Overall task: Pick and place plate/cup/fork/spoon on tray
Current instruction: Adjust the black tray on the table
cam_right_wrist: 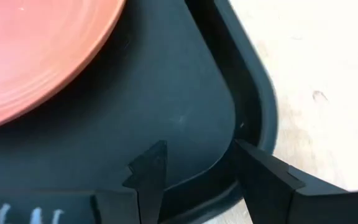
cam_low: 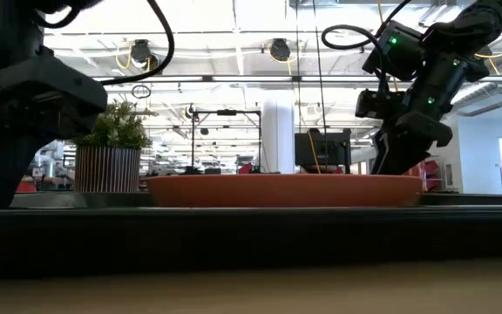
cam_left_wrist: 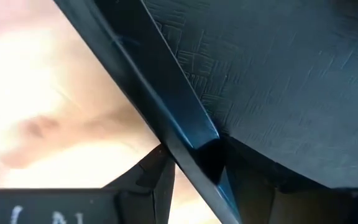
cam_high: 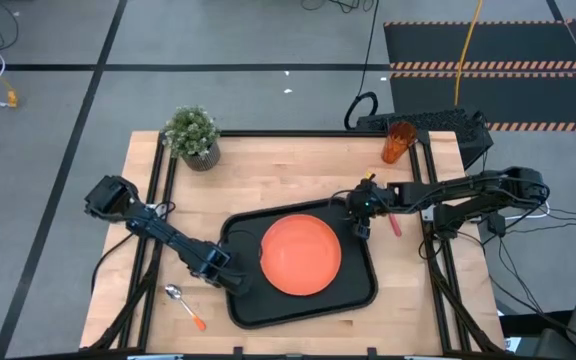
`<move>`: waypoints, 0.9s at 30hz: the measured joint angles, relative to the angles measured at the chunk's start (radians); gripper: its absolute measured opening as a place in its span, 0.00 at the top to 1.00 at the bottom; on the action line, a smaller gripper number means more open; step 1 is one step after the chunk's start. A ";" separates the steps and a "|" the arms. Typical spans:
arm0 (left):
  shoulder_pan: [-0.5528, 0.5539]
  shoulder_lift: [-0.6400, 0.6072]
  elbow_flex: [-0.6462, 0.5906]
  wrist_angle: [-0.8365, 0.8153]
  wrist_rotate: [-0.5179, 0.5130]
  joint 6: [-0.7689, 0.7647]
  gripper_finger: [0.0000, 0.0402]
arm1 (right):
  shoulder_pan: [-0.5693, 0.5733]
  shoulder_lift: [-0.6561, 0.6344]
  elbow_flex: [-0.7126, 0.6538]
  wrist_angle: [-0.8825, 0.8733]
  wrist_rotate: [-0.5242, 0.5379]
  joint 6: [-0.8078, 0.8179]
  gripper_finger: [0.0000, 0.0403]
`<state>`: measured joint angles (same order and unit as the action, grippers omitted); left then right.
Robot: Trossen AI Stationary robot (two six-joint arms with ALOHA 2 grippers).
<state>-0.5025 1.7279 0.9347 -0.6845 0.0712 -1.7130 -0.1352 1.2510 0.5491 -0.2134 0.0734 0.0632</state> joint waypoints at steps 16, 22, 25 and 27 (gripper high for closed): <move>0.174 0.001 -0.002 -0.174 -0.107 0.306 0.66 | 0.000 0.000 0.000 -0.008 -0.001 -0.033 0.56; 0.234 0.001 -0.003 -0.175 -0.109 0.296 0.66 | 0.000 0.000 -0.026 0.021 -0.001 -0.060 0.56; 0.243 0.001 -0.003 -0.175 -0.097 0.277 0.66 | 0.000 0.000 -0.059 0.020 0.001 -0.078 0.56; 0.243 0.001 -0.003 -0.180 -0.095 0.253 0.66 | 0.000 0.000 -0.075 0.021 0.001 -0.083 0.56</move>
<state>-0.2592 1.7290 0.9321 -0.8641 -0.0240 -1.4605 -0.1356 1.2510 0.4737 -0.1928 0.0749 -0.0196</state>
